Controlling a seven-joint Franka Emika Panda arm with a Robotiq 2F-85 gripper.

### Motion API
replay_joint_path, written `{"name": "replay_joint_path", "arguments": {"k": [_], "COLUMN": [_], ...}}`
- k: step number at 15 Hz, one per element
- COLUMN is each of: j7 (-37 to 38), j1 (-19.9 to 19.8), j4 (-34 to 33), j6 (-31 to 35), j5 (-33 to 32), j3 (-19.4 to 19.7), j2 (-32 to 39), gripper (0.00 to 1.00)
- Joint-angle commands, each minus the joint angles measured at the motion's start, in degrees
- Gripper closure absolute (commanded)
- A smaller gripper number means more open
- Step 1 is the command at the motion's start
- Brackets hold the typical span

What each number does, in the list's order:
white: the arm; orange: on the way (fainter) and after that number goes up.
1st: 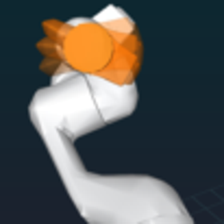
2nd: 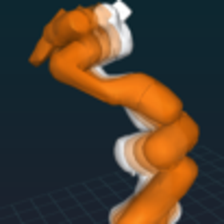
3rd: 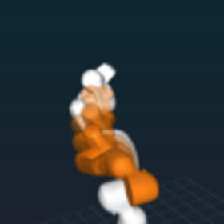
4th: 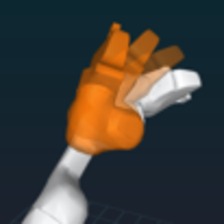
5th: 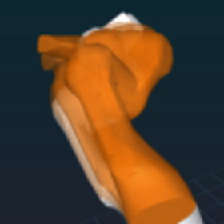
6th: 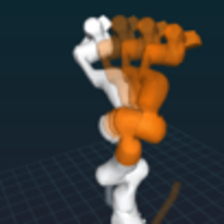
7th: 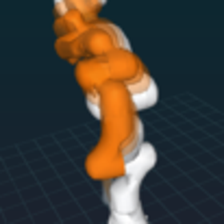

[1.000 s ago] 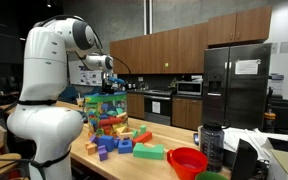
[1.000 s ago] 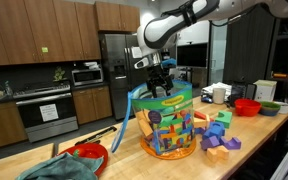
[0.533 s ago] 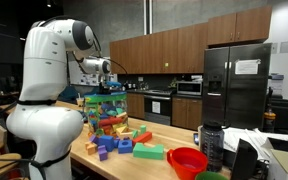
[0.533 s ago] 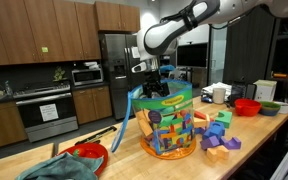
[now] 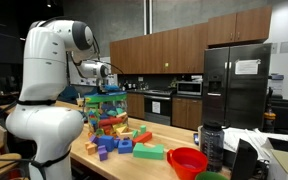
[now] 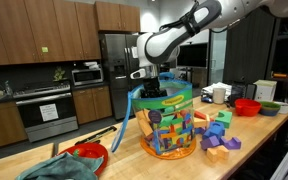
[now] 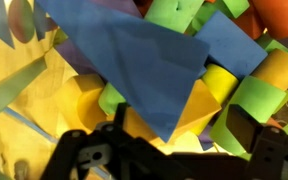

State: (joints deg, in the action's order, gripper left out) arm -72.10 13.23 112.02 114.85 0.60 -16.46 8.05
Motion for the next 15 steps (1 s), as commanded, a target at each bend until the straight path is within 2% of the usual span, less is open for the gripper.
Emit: {"name": "replay_joint_path", "arguments": {"k": [1,14,15], "j7": [0.11,0.58,0.53], "j1": [-0.19,-1.97,-2.11], "j4": [2.36,5.13,5.29], "j6": [1.89,6.53,6.58], "j5": [-1.08,-4.54,-4.66], "j3": [0.53,3.0,3.13], "j2": [-2.05,-2.63,-2.64], "gripper": [0.0,0.02,0.26]}}
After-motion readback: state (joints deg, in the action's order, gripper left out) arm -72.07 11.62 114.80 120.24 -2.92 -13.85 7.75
